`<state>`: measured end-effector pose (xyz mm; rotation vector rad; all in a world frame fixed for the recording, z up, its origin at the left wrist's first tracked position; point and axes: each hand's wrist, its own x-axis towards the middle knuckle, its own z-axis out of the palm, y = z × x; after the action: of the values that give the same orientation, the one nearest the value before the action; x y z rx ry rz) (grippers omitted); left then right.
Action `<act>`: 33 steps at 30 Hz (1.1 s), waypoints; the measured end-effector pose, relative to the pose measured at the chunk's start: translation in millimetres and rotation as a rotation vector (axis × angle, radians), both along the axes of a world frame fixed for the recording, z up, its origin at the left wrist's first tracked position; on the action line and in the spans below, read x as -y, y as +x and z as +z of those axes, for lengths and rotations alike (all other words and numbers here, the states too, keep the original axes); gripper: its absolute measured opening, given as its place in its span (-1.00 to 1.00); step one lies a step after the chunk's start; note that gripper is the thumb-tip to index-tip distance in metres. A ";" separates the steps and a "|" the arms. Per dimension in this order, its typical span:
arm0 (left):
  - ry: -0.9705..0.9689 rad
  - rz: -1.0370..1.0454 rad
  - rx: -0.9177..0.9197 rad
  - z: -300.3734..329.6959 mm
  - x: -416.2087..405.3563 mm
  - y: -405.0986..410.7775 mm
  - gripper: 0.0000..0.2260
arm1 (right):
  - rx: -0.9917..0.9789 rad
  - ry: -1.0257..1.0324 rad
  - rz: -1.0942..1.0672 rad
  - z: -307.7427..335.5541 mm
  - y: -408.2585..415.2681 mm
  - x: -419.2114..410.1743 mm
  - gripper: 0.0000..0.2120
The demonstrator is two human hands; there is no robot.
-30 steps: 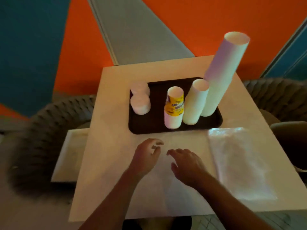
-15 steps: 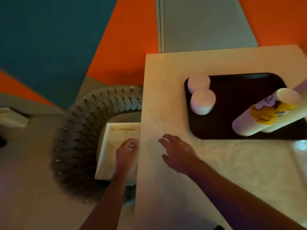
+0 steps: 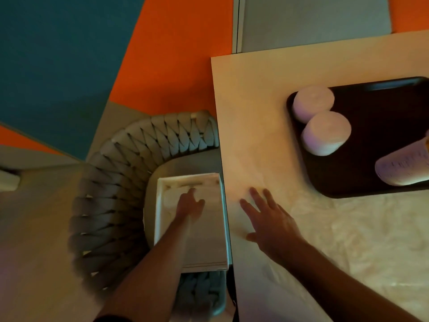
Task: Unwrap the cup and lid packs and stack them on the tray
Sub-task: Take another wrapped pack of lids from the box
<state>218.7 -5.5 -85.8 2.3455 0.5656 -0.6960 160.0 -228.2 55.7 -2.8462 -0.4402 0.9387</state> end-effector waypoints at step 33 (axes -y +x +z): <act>-0.126 0.255 -0.008 -74.6 31.9 29.2 -0.36 | -0.010 0.064 -0.064 -0.9 -3.4 -1.0 -0.17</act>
<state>247.9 -37.4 -160.4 2.1071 0.7849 -0.6045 156.6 -227.2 54.8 -2.7794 -0.3688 0.9096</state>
